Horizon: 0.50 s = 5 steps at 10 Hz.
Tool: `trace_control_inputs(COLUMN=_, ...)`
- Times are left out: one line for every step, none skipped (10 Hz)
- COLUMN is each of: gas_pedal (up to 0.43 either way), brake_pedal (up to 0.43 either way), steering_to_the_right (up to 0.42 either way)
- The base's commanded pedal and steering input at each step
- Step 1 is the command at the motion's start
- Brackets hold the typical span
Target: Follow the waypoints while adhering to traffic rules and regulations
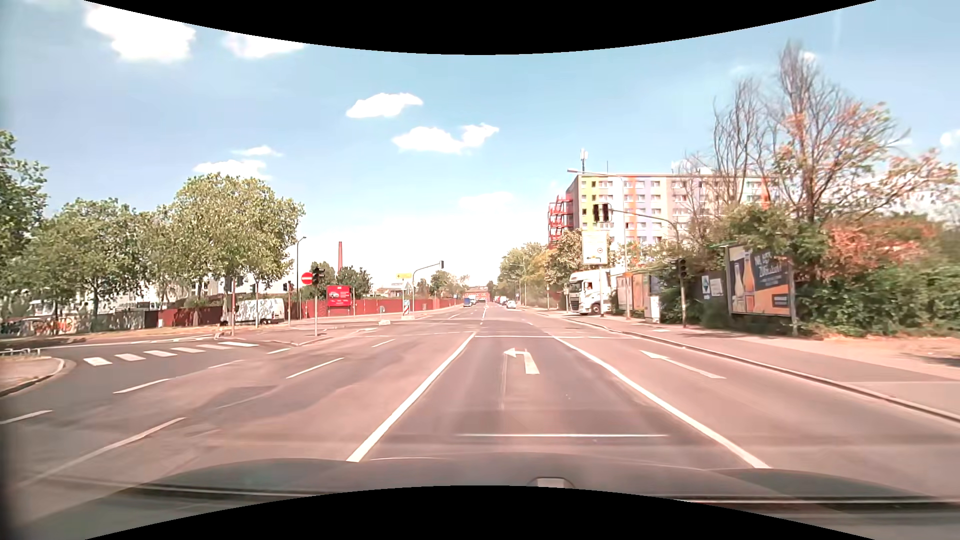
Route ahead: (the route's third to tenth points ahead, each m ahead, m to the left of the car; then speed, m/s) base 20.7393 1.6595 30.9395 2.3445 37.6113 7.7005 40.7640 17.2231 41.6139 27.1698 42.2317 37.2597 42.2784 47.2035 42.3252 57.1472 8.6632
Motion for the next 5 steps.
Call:
trace_control_inputs(gas_pedal=0.000, brake_pedal=0.000, steering_to_the_right=-0.009)
trace_control_inputs(gas_pedal=0.000, brake_pedal=0.000, steering_to_the_right=-0.009)
trace_control_inputs(gas_pedal=0.000, brake_pedal=0.000, steering_to_the_right=-0.008)
trace_control_inputs(gas_pedal=0.000, brake_pedal=0.000, steering_to_the_right=-0.009)
trace_control_inputs(gas_pedal=0.000, brake_pedal=0.006, steering_to_the_right=-0.008)
